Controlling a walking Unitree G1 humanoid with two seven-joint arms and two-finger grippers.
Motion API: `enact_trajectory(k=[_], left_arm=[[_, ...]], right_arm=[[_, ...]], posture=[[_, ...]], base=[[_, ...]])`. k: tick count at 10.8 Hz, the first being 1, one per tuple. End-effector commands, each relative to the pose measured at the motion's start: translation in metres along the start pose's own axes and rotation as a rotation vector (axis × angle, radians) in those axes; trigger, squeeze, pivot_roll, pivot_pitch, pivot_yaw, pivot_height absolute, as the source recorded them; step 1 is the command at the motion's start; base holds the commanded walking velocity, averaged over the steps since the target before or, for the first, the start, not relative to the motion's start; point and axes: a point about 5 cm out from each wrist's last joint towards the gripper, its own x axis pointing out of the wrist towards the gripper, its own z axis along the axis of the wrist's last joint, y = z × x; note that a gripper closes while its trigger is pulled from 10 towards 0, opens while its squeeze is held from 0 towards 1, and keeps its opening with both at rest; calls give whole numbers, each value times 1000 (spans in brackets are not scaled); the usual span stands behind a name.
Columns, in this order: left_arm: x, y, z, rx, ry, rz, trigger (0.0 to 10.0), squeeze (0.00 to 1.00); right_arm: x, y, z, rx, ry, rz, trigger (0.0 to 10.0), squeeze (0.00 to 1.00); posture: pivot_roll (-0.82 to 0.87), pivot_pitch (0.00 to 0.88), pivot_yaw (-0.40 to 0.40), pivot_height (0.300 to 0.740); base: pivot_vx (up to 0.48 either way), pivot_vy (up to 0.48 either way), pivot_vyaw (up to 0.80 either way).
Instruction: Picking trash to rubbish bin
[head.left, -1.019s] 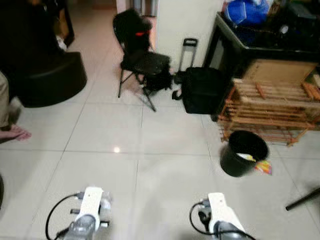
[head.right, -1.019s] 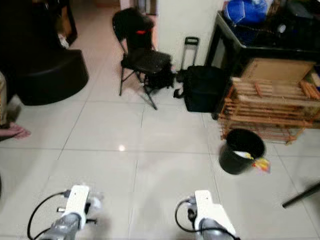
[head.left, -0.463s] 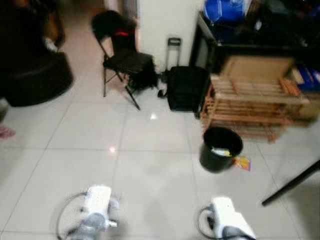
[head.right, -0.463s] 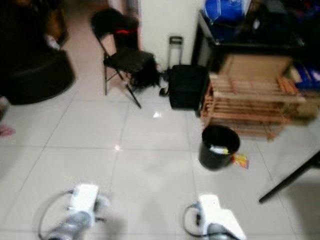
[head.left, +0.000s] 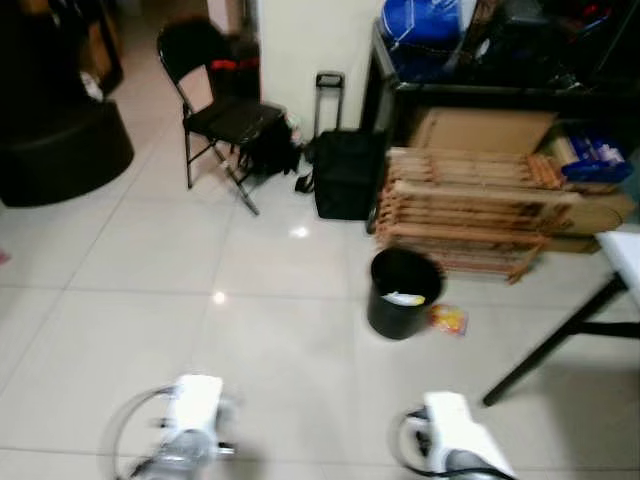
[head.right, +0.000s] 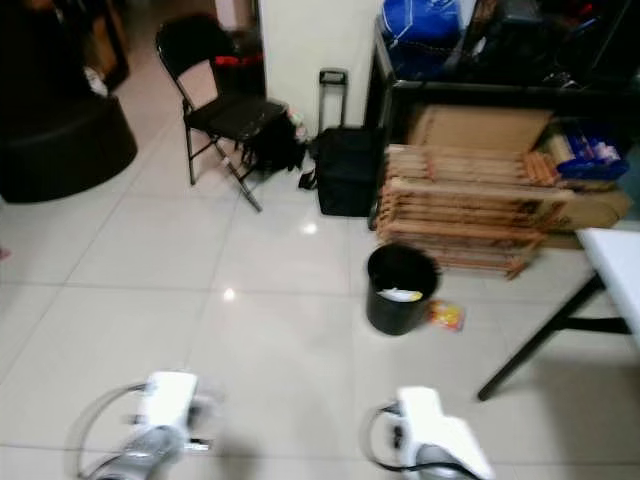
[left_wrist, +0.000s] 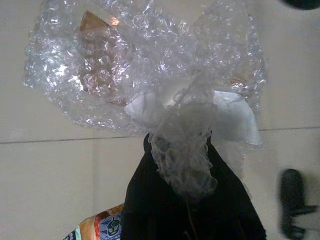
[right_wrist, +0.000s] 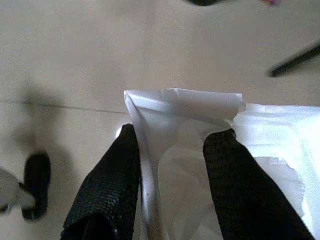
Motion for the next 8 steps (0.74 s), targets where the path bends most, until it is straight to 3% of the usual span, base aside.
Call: enact_trajectory(k=[1, 2, 8], left_arm=[[-1, 12, -1, 7, 1, 30, 10000, 0], [-1, 12, -1, 8, 1, 31, 10000, 0], [1, 9, 6, -36, -27, 7, 10000, 0]], right_arm=[[1, 8, 3, 9, -9, 16, 10000, 0], [1, 8, 3, 9, -9, 16, 10000, 0], [1, 8, 2, 14, -6, 14, 10000, 0]], posture=[[46, 0, -19, 740], [46, 0, -18, 740], [45, 0, -13, 740]], base=[[0, -480, 0], [0, -480, 0], [0, 0, 0]])
